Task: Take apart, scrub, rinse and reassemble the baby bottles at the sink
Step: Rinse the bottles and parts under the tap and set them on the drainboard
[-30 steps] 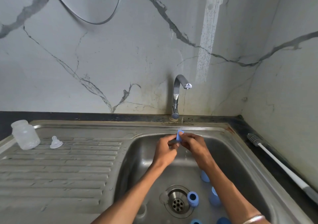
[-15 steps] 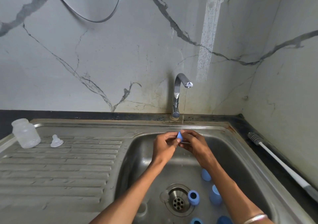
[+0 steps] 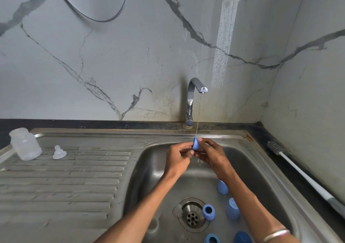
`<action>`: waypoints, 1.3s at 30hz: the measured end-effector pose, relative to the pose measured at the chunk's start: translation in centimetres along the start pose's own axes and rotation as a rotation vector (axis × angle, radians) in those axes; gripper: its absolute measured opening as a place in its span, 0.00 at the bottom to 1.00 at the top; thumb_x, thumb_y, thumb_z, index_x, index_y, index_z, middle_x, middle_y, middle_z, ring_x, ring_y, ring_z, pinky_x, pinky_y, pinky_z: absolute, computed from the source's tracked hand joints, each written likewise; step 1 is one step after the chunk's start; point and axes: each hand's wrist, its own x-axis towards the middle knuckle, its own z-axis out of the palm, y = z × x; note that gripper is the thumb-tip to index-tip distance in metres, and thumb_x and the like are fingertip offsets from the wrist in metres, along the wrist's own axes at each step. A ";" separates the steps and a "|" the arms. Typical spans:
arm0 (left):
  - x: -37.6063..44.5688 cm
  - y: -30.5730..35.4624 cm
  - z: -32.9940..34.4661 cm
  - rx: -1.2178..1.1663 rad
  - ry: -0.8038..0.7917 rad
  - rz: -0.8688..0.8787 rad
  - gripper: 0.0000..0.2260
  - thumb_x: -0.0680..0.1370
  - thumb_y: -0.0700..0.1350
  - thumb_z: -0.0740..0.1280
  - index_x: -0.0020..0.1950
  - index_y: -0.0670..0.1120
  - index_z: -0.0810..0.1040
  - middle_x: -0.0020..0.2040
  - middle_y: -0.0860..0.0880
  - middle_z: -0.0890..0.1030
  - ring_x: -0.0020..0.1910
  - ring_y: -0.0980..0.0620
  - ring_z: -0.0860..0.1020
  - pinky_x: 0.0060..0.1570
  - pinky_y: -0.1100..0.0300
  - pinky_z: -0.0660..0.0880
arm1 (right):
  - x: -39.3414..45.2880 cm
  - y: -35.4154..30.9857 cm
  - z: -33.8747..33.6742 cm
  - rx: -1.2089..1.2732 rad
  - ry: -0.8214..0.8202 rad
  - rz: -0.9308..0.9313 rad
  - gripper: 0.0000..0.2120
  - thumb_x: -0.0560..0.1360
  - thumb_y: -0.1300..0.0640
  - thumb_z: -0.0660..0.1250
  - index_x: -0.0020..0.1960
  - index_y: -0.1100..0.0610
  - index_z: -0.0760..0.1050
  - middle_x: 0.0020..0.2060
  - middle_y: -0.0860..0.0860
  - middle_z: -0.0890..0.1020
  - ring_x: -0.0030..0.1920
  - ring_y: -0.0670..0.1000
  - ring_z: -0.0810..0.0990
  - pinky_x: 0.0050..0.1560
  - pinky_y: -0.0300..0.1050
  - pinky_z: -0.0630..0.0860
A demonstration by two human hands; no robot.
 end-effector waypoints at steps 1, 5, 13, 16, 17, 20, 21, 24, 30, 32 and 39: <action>-0.1 0.0 0.1 0.026 -0.009 0.017 0.17 0.75 0.29 0.68 0.56 0.46 0.85 0.48 0.55 0.86 0.49 0.60 0.84 0.55 0.61 0.79 | 0.0 0.0 0.0 0.007 0.002 0.003 0.12 0.79 0.51 0.69 0.56 0.59 0.81 0.50 0.59 0.85 0.51 0.57 0.85 0.56 0.50 0.81; -0.1 0.1 0.1 0.033 0.011 0.030 0.15 0.75 0.31 0.69 0.54 0.47 0.86 0.44 0.59 0.86 0.46 0.61 0.84 0.52 0.64 0.78 | -0.4 -0.4 -0.1 -0.010 -0.110 0.020 0.14 0.80 0.53 0.67 0.55 0.64 0.82 0.49 0.59 0.86 0.52 0.53 0.85 0.58 0.46 0.79; 0.0 0.1 -0.2 -0.065 0.040 -0.016 0.13 0.76 0.33 0.71 0.57 0.44 0.85 0.49 0.51 0.87 0.50 0.55 0.85 0.56 0.57 0.80 | 0.0 -0.2 -0.4 0.050 -0.070 0.026 0.12 0.78 0.58 0.70 0.59 0.61 0.81 0.52 0.59 0.85 0.53 0.56 0.85 0.53 0.45 0.81; 0.0 -0.1 0.0 0.003 0.019 -0.013 0.17 0.75 0.32 0.71 0.61 0.47 0.83 0.51 0.54 0.86 0.51 0.58 0.84 0.57 0.58 0.79 | 0.5 0.5 -0.7 0.009 -0.049 0.031 0.15 0.79 0.51 0.69 0.59 0.61 0.81 0.52 0.57 0.86 0.54 0.54 0.85 0.59 0.47 0.79; 0.0 -0.1 0.0 0.030 0.015 -0.017 0.19 0.75 0.32 0.70 0.62 0.48 0.82 0.51 0.54 0.86 0.49 0.59 0.84 0.56 0.60 0.79 | 0.6 0.5 -0.6 0.039 -0.040 0.037 0.16 0.79 0.52 0.69 0.60 0.62 0.81 0.52 0.57 0.86 0.55 0.54 0.84 0.60 0.47 0.79; -0.1 0.2 -0.1 0.079 0.031 -0.034 0.22 0.74 0.32 0.70 0.66 0.47 0.79 0.54 0.52 0.85 0.46 0.59 0.83 0.48 0.71 0.77 | 0.7 0.3 -0.5 0.189 -0.040 0.081 0.14 0.77 0.61 0.70 0.60 0.66 0.79 0.53 0.61 0.85 0.54 0.55 0.84 0.57 0.45 0.80; -0.2 0.3 -0.1 0.077 0.033 -0.043 0.22 0.75 0.32 0.69 0.67 0.47 0.79 0.54 0.52 0.84 0.47 0.59 0.83 0.47 0.73 0.76 | 0.7 0.2 -0.5 0.214 -0.047 0.084 0.14 0.75 0.64 0.71 0.60 0.66 0.78 0.53 0.61 0.85 0.54 0.56 0.84 0.57 0.45 0.80; -0.2 0.6 -0.1 0.046 0.023 -0.075 0.21 0.76 0.31 0.66 0.66 0.47 0.79 0.50 0.53 0.85 0.48 0.59 0.83 0.49 0.71 0.76 | 0.7 0.3 -0.5 0.157 -0.044 0.027 0.16 0.72 0.68 0.73 0.58 0.62 0.77 0.53 0.60 0.85 0.55 0.57 0.84 0.59 0.47 0.78; -0.1 1.2 -0.2 -0.074 -0.015 -0.137 0.22 0.78 0.28 0.64 0.72 0.38 0.72 0.63 0.51 0.78 0.50 0.74 0.78 0.56 0.75 0.71 | 0.8 0.3 -0.6 -0.281 -0.028 -0.128 0.20 0.69 0.63 0.78 0.59 0.57 0.81 0.50 0.50 0.86 0.53 0.47 0.84 0.48 0.34 0.79; -0.2 1.4 -0.1 -0.114 -0.021 -0.148 0.23 0.78 0.29 0.65 0.73 0.39 0.70 0.66 0.47 0.78 0.50 0.74 0.77 0.55 0.76 0.71 | 0.8 0.2 -0.6 -0.358 0.036 -0.166 0.21 0.66 0.61 0.81 0.57 0.54 0.82 0.48 0.48 0.87 0.50 0.45 0.84 0.51 0.38 0.80; -0.7 1.3 -0.2 -0.030 -0.144 -0.129 0.25 0.74 0.32 0.63 0.60 0.60 0.80 0.53 0.57 0.85 0.59 0.54 0.81 0.65 0.54 0.74 | 0.1 -0.5 -0.2 -0.579 0.182 -0.237 0.19 0.63 0.50 0.82 0.52 0.49 0.81 0.44 0.44 0.83 0.42 0.42 0.81 0.38 0.30 0.72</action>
